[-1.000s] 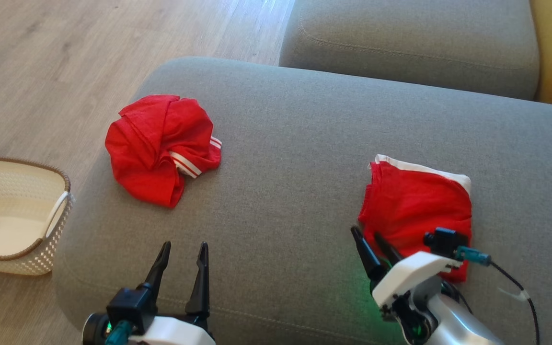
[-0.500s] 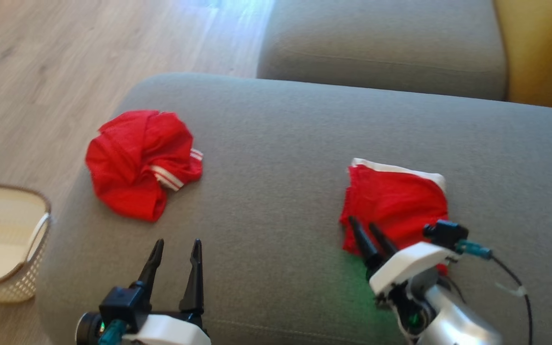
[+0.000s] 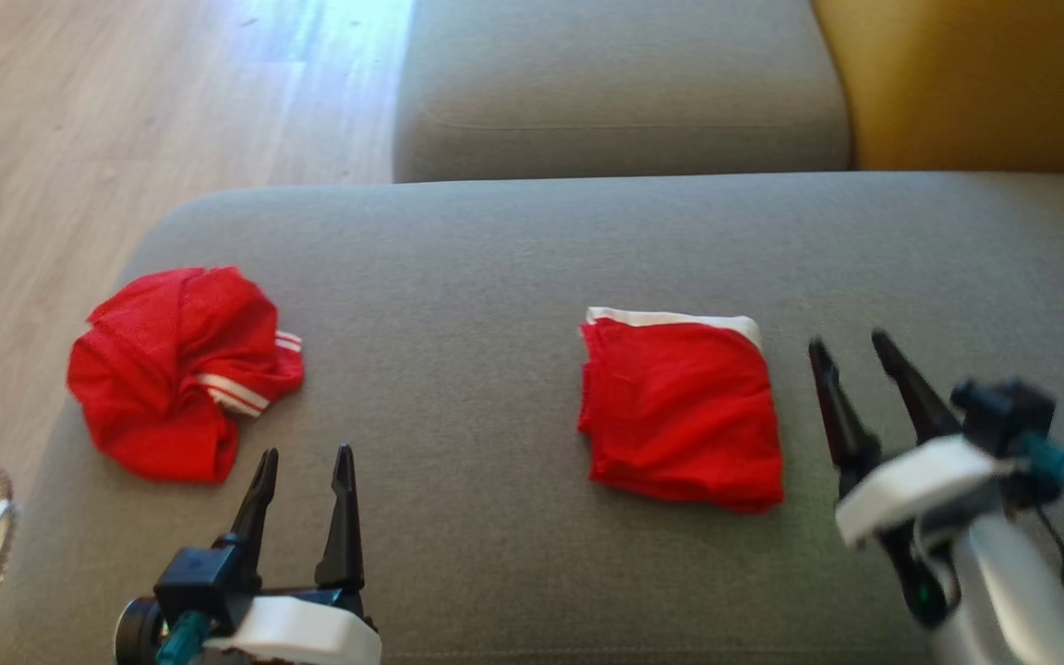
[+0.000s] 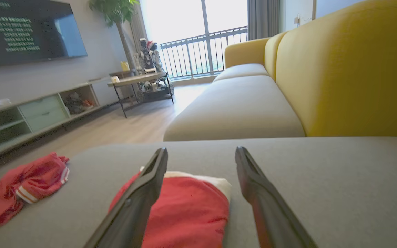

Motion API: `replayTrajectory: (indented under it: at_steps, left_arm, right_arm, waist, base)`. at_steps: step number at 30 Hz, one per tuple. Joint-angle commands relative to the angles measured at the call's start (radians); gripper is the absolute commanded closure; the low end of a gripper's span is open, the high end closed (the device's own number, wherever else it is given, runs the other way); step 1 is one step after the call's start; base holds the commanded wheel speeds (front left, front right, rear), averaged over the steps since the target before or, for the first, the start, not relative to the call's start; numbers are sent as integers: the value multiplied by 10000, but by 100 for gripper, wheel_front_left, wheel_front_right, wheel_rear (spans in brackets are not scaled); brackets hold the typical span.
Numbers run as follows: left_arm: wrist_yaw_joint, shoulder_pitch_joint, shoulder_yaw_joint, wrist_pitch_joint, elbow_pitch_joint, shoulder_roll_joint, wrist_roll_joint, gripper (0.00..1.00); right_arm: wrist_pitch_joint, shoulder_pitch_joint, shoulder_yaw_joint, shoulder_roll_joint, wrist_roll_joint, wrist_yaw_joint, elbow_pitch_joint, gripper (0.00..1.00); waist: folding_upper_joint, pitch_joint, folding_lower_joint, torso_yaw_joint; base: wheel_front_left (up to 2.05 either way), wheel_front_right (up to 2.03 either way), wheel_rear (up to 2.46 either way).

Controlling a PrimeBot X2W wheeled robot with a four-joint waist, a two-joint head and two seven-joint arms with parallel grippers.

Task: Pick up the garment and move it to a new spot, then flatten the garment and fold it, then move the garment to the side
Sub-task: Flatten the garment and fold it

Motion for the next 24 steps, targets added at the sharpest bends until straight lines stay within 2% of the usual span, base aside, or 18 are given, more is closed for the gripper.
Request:
replayTrajectory:
  at_steps: [1, 5, 10, 24]
  left_arm:
    - [-3, -425, 409, -122, -324, -47, -31, 0]
    - [17, -380, 511, -122, -281, -47, -30, 0]
    - [-17, -220, 428, -122, -27, -47, 86, 0]
    - [70, -178, 269, -122, 17, -47, 226, 0]
  right_arm:
    - [-92, 323, -154, 219, -1082, -2, -896, 0]
    - [-92, 1189, -896, 640, -2237, -2, -1913, 0]
    - [-92, 1857, -1361, 813, -2914, -2, -2756, 0]
    - [-93, 2309, -1337, 831, -2796, -2, -3196, 0]
  waist:
    - [-1, 35, 0, -231]
    - [-1, 75, 0, -432]
    - [-1, 125, 0, -527]
    - [-1, 181, 0, -449]
  base:
    - [0, 0, 0]
    - [0, 0, 0]
    - [0, 0, 0]
    - [0, 0, 0]
